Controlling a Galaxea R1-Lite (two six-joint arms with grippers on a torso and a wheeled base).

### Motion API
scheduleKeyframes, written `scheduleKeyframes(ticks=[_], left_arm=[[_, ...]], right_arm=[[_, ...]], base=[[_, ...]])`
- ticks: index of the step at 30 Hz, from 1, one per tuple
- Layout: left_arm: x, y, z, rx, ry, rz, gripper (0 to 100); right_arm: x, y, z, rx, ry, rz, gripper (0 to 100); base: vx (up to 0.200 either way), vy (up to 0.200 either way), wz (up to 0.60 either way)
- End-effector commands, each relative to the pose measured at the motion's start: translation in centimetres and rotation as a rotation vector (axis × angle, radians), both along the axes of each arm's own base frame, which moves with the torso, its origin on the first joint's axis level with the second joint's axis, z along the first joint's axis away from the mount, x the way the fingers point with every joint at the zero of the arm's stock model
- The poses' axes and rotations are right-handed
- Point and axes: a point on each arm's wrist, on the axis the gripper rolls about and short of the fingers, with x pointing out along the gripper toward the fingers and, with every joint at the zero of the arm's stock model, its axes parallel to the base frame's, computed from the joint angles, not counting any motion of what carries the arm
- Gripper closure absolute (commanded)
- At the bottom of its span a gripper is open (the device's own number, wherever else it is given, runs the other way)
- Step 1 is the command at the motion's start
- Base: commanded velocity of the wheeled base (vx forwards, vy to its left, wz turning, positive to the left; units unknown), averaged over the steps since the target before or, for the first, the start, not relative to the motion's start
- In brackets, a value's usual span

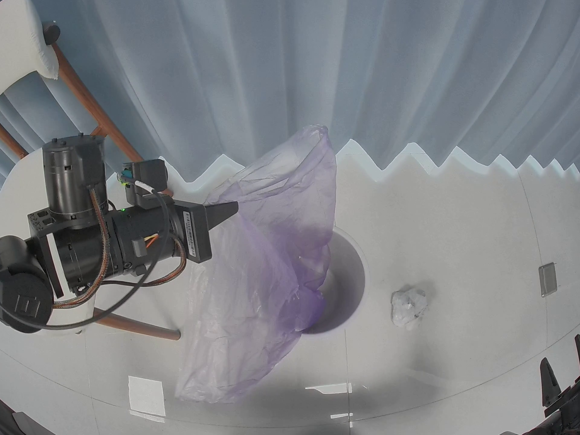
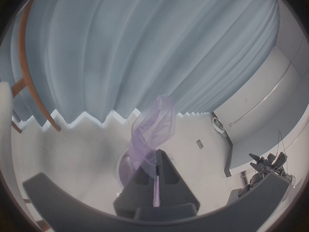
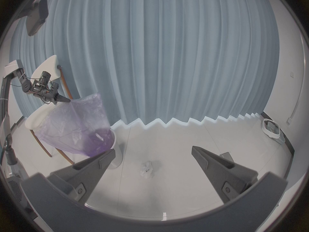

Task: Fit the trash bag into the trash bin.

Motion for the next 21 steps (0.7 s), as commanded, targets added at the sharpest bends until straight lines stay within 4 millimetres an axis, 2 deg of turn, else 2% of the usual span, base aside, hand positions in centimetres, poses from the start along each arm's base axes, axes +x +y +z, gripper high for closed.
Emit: scheduleKeyframes(ticks=[1,4,6,12,14,18,21], left_arm=[[-0.5,0.1,0.4,-0.008,-0.016,-0.003,100],[-0.7,0.0,0.4,-0.008,-0.018,-0.004,100],[-1.6,-0.3,-0.8,-0.009,0.035,-0.028,100],[-4.0,-0.2,-1.4,-0.011,0.028,-0.079,100],[-5.2,-0.4,-2.4,0.022,0.040,-0.123,100],[-6.6,-1.7,-3.5,0.065,0.060,-0.206,100],[-6.5,-2.7,-4.0,0.112,0.047,-0.227,100]], right_arm=[[0.0,0.0,-0.5,-0.001,0.001,0.001,0],[0.0,0.0,-0.5,-0.001,0.001,0.001,0],[0.0,0.0,-0.5,-0.001,0.001,0.001,0],[0.0,0.0,-0.5,-0.002,0.001,0.001,0],[0.0,0.0,-0.5,-0.004,0.001,0.001,0],[0.0,0.0,-0.5,-0.001,0.005,0.013,0],[0.0,0.0,-0.5,-0.005,0.008,0.016,0]], base=[[0.200,0.000,0.00],[0.133,0.000,0.00],[0.000,0.000,0.00],[0.000,0.000,0.00],[0.000,0.000,0.00],[0.000,0.000,0.00],[0.000,0.000,0.00]])
